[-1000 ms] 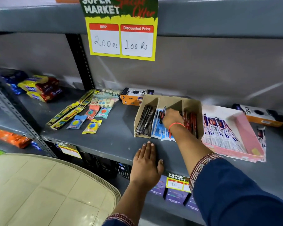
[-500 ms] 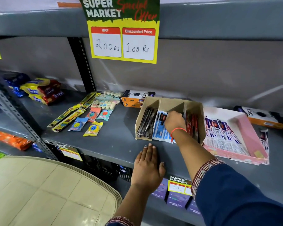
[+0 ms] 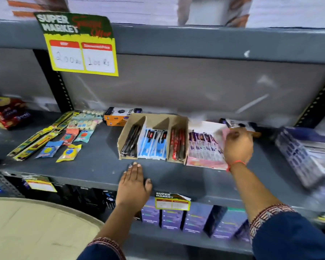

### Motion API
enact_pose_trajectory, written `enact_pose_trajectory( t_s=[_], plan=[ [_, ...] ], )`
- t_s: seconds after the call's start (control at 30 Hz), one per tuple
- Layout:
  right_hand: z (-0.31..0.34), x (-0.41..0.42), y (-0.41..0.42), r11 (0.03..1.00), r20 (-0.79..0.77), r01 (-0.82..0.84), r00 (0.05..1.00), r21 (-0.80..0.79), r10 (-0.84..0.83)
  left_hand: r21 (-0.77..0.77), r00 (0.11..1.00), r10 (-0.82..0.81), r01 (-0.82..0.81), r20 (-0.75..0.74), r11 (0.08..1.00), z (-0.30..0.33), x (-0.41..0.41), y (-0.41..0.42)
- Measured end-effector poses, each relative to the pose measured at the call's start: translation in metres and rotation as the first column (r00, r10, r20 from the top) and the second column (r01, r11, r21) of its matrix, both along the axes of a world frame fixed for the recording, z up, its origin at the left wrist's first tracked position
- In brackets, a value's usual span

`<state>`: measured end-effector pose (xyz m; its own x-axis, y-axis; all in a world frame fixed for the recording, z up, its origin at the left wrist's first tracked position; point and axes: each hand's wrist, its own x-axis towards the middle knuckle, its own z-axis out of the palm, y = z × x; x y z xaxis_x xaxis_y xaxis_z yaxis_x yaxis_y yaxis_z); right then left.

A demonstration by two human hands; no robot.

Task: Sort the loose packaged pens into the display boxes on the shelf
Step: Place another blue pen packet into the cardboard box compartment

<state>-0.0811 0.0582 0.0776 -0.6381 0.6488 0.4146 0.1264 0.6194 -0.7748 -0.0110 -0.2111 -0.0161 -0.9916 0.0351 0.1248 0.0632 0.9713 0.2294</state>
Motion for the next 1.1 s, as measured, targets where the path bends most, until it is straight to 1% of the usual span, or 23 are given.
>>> enact_pose_trajectory(
  t_s=[0.07,0.13,0.27,0.37,0.5,0.7,0.77,0.87,0.93,1.0,1.1],
  plan=[
    [-0.011,0.014,0.032,0.995,0.128,0.094,0.988,-0.015,-0.091,-0.028,0.998,0.033,-0.032,0.059,0.999,0.006,0.0,0.003],
    [-0.023,0.025,0.057,0.992,0.281,0.123,0.953,-0.024,-0.111,-0.038,0.993,0.065,-0.061,0.101,0.997,0.01,-0.002,0.011],
    [-0.038,0.036,0.084,0.996,0.483,0.063,0.876,-0.065,-0.024,-0.023,0.991,0.005,-0.002,0.137,1.0,0.015,0.001,0.05],
    [-0.04,0.036,0.09,0.995,0.551,0.02,0.834,-0.103,0.041,-0.012,0.992,-0.028,0.029,0.122,0.999,0.014,0.0,0.079],
    [-0.035,0.027,0.092,0.986,0.581,-0.005,0.808,-0.168,0.103,0.008,0.994,-0.022,0.021,0.111,1.0,0.015,-0.006,0.099],
    [-0.032,0.011,0.086,0.987,0.648,-0.032,0.751,-0.158,0.128,-0.028,0.998,0.016,-0.014,0.063,1.0,0.009,-0.003,0.103],
    [-0.033,0.006,0.086,0.989,0.652,-0.033,0.749,-0.141,0.119,-0.032,0.999,0.021,-0.02,0.044,0.999,0.008,-0.003,0.103],
    [-0.033,0.004,0.089,0.986,0.647,-0.043,0.75,-0.164,0.14,-0.038,1.0,0.021,-0.02,0.021,0.999,0.007,-0.004,0.103],
    [-0.034,0.002,0.091,0.983,0.635,-0.037,0.759,-0.182,0.146,-0.045,1.0,0.019,-0.019,0.009,0.999,0.006,-0.004,0.102],
    [-0.033,0.004,0.093,0.973,0.596,-0.019,0.788,-0.23,0.156,-0.041,1.0,0.018,-0.017,0.008,0.999,0.006,-0.004,0.102],
    [-0.031,0.007,0.093,0.943,0.46,-0.009,0.871,-0.332,0.17,-0.04,1.0,0.021,-0.021,0.0,0.999,0.007,-0.002,0.103]
  ],
)
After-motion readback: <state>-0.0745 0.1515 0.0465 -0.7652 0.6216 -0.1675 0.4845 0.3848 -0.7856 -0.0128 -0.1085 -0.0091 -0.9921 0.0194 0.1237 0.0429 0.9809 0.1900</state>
